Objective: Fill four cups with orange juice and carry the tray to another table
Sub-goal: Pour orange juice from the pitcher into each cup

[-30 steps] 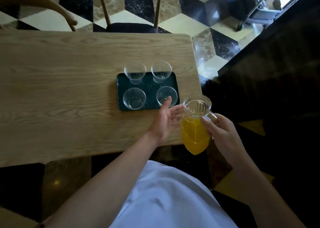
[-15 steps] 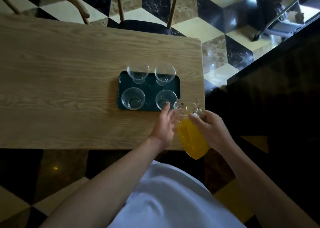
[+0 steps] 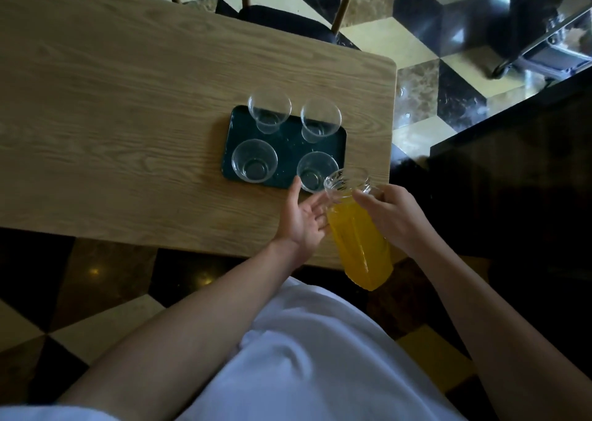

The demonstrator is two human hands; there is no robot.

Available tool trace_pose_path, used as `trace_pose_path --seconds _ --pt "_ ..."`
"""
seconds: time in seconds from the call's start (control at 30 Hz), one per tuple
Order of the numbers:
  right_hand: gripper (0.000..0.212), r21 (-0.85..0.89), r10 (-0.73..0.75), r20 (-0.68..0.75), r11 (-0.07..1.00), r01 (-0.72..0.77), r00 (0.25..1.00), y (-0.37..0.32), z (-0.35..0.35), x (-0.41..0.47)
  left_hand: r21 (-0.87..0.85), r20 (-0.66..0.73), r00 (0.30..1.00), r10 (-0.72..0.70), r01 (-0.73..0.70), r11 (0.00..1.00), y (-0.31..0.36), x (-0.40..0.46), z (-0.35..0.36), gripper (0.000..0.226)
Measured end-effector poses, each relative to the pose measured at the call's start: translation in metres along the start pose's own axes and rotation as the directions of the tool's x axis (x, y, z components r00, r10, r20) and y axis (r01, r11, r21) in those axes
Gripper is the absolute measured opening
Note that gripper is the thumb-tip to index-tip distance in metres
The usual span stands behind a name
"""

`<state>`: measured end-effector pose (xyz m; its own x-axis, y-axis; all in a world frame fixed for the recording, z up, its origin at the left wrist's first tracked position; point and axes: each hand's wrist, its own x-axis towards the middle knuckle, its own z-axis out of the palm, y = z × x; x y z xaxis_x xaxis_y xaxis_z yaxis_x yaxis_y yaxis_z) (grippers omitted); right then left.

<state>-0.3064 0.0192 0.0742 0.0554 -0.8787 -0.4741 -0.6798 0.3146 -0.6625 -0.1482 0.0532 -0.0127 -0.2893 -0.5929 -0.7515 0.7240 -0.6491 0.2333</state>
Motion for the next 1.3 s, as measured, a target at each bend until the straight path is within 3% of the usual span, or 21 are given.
trace_pose_path --seconds 0.47,1.13,1.3 --pt "0.042 -0.168 0.092 0.098 0.983 -0.074 0.991 -0.016 0.002 0.019 0.000 -0.003 0.999 -0.044 0.044 0.999 0.004 0.003 -0.012 0.083" --pt "0.037 -0.225 0.158 0.131 0.966 -0.126 0.979 -0.026 0.005 0.038 -0.056 0.050 0.992 -0.116 0.119 0.991 0.009 0.003 -0.017 0.085" --pt "0.045 -0.256 0.171 0.143 0.958 -0.130 0.975 -0.032 0.003 0.041 -0.058 0.061 0.991 -0.119 0.122 0.991 0.009 0.005 -0.018 0.085"
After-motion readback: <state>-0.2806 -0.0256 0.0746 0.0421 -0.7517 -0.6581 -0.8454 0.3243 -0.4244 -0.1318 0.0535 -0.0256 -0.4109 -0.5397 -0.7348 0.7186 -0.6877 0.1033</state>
